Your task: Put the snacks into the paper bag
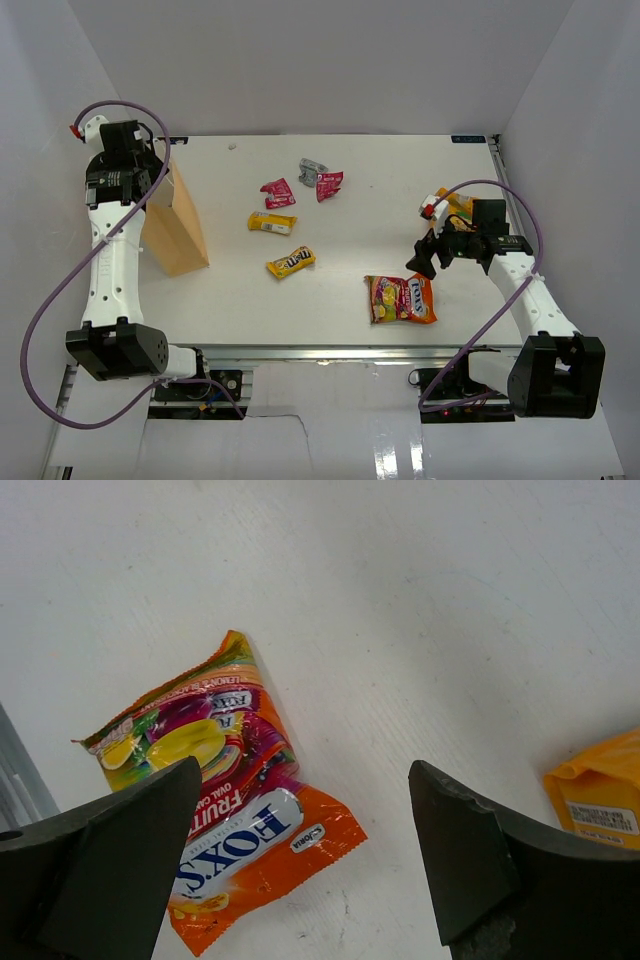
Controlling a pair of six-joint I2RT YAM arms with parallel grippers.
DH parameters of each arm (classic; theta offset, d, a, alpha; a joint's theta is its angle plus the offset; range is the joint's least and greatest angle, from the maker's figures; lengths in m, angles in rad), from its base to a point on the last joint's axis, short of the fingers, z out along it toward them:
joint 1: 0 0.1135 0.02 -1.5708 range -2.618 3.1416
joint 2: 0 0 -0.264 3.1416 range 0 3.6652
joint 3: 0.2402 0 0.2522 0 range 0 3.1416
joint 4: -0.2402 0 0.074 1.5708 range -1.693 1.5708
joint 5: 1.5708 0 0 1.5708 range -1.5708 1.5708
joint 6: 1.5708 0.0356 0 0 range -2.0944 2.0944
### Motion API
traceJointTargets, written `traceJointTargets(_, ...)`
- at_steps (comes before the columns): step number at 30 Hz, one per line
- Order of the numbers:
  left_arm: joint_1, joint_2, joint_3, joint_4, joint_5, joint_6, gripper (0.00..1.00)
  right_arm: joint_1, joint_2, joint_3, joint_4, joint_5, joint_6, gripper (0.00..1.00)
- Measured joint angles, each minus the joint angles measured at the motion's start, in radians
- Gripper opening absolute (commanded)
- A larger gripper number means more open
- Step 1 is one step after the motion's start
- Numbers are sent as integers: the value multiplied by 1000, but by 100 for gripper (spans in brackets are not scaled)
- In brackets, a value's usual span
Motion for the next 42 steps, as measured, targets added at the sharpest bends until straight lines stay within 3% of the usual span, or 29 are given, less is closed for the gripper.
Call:
traceJointTargets(4, 0, -5, -4, 0, 0, 0, 73, 0, 8, 12, -73, -84, -93, 90)
traceJointTargets(7, 0, -17, -3, 0, 16, 7, 76, 1, 34, 51, -198, -164, -251, 90)
traceJointTargets(11, 0, -55, 11, 11, 106, 48, 86, 38, 88, 101, -347, -187, -453, 90)
traceJointTargets(15, 1, -147, 13, 60, 238, 87, 94, 165, 151, 106, -381, -81, -532, 90)
traceJointTargets(19, 1, -243, 15, 125, 418, 122, 95, 294, 232, 104, -328, 86, -493, 90)
traceJointTargets(23, 1, -313, -27, 240, 652, 119, 98, 324, 333, 110, -270, 209, -429, 95)
traceJointTargets(27, -37, -365, -190, 378, 880, 39, 98, 326, 390, 113, -236, 287, -404, 98)
traceJointTargets(30, -198, -351, -313, 446, 918, -9, 98, 331, 394, 109, -226, 305, -401, 87)
traceJointTargets(31, -259, -335, -347, 459, 918, -22, 98, 335, 394, 105, -225, 305, -401, 72)
traceJointTargets(33, -377, -291, -409, 486, 921, -47, 98, 337, 402, 101, -233, 295, -407, 53)
traceJointTargets(34, -424, -270, -435, 499, 916, -62, 98, 337, 409, 101, -241, 282, -404, 36)
traceJointTargets(35, -467, -246, -456, 515, 914, -76, 98, 337, 413, 101, -248, 261, -404, 30)
traceJointTargets(37, -539, -204, -502, 561, 905, -105, 98, 334, 411, 112, -263, 221, -395, 23)
traceJointTargets(42, -631, -133, -579, 672, 905, -173, 98, 291, 388, 111, -288, 121, -381, 18)
